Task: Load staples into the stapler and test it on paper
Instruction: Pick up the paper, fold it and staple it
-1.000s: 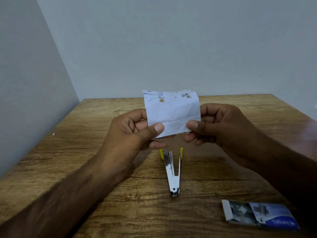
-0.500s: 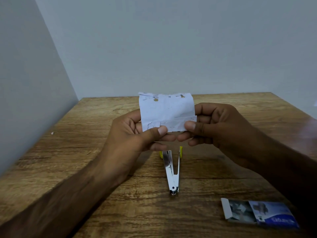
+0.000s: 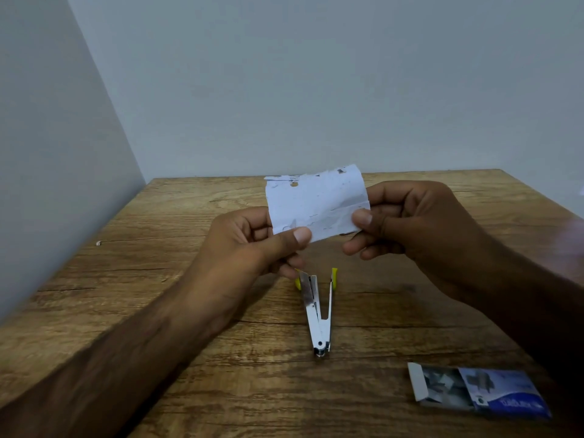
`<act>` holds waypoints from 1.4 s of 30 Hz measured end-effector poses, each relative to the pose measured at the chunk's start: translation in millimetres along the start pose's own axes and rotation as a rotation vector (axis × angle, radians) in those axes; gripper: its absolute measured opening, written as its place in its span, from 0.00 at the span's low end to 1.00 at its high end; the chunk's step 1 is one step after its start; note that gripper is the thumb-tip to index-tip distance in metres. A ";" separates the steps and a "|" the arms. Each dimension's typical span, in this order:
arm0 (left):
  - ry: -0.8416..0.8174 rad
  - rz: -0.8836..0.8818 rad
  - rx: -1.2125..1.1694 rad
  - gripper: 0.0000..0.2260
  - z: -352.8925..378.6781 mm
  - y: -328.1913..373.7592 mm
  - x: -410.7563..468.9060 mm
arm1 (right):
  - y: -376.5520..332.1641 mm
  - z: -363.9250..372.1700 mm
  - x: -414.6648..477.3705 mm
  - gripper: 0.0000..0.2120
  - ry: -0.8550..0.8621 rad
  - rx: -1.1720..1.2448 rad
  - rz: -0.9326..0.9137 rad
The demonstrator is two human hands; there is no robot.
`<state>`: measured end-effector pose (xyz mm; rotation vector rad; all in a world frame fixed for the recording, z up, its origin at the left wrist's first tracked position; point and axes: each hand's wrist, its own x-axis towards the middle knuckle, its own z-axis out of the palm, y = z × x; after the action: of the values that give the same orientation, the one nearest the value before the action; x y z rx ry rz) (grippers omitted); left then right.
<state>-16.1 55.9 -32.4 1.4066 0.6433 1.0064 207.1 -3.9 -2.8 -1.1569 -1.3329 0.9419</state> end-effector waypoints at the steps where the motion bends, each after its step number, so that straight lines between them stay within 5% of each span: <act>1: 0.005 -0.007 -0.006 0.07 -1.2 -0.1 0.7 | -1.2 -0.5 0.2 0.07 0.005 -0.017 -0.005; 8: 0.068 0.040 -0.015 0.07 -2.7 3.2 0.2 | -6.0 -0.3 -0.2 0.09 0.050 -0.027 -0.041; 11: 0.156 0.071 -0.080 0.09 -2.8 3.8 1.5 | -8.3 2.1 1.3 0.21 -0.002 -0.044 0.091; 16: 0.207 0.040 -0.137 0.06 -2.1 2.4 2.4 | 2.5 17.1 -5.4 0.25 -0.142 -0.610 0.365; 21: 0.186 -0.027 -0.223 0.09 -0.2 -0.2 3.4 | 5.3 45.5 -18.3 0.44 -0.138 -1.007 0.190; 25: 0.183 -0.037 -0.229 0.09 -0.7 -0.6 3.8 | 5.0 62.4 -28.0 0.37 -0.124 -1.176 0.056; 33: 0.229 -0.009 -0.144 0.08 -4.1 -1.1 6.1 | -5.4 42.7 -19.2 0.26 -0.116 -0.851 0.149; 42: 0.202 -0.018 -0.203 0.05 -1.6 0.4 5.2 | 1.9 38.6 -14.7 0.22 -0.085 -0.644 -0.040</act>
<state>-15.1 61.1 -31.2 1.1297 0.6797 1.1756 168.2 -14.6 -11.9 -1.5713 -1.7914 0.5401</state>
